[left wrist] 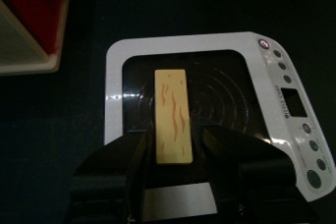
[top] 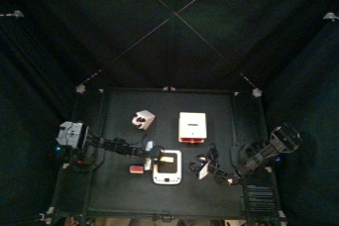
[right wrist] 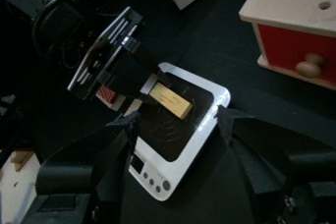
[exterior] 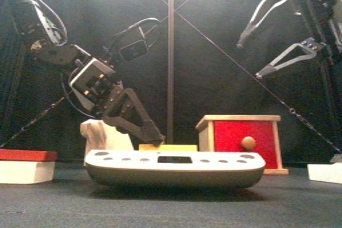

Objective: Grab salmon sushi

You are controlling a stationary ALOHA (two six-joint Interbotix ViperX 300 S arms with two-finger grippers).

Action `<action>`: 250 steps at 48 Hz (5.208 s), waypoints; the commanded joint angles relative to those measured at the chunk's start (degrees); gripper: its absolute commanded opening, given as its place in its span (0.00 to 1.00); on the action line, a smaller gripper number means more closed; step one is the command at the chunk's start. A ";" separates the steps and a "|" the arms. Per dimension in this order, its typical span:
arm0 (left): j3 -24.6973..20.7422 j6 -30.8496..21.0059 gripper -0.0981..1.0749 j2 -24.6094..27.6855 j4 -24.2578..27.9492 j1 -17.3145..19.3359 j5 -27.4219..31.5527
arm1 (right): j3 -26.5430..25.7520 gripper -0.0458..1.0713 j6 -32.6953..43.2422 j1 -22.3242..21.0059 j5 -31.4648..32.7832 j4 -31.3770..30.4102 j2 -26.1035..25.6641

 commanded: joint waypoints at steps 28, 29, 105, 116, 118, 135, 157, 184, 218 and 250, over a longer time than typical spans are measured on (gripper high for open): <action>3.43 -0.09 0.72 -8.70 2.72 -1.49 -0.18 | -4.57 0.89 -0.53 -1.76 -0.70 13.10 -0.44; 3.87 -0.09 0.72 -9.14 2.72 -1.41 -0.26 | -4.57 0.89 -0.53 -2.02 -0.79 13.62 -0.53; 11.51 -0.53 0.72 -23.73 -2.90 -7.29 20.74 | -9.58 0.89 -73.30 -26.63 -44.12 40.52 -2.99; 15.21 -0.53 0.72 -26.46 -8.26 -8.26 22.32 | -9.67 0.89 -73.48 -24.87 -44.12 30.59 -1.41; 15.38 -0.53 0.72 -26.46 -8.61 -8.61 22.59 | -9.49 0.89 -73.39 -24.43 -44.12 28.83 -1.05; 14.85 -0.70 0.72 -25.14 -9.23 -11.07 27.86 | -11.43 0.89 -73.04 -22.59 -41.04 27.07 2.90; 10.81 -0.70 0.72 -20.04 -11.16 -12.22 34.01 | -12.66 0.89 -72.95 -20.13 -37.79 28.21 3.69; 9.76 -0.70 0.72 -18.54 -9.67 -12.22 35.16 | -13.18 0.89 -73.04 -20.21 -37.79 28.21 4.92; 9.76 -0.70 0.73 -18.28 -9.58 -11.78 34.80 | -13.36 0.89 -73.04 -20.57 -37.79 28.21 5.80; 9.40 -0.62 0.69 -16.88 -9.05 -11.34 36.56 | -13.36 0.89 -73.04 -20.65 -37.79 28.21 5.89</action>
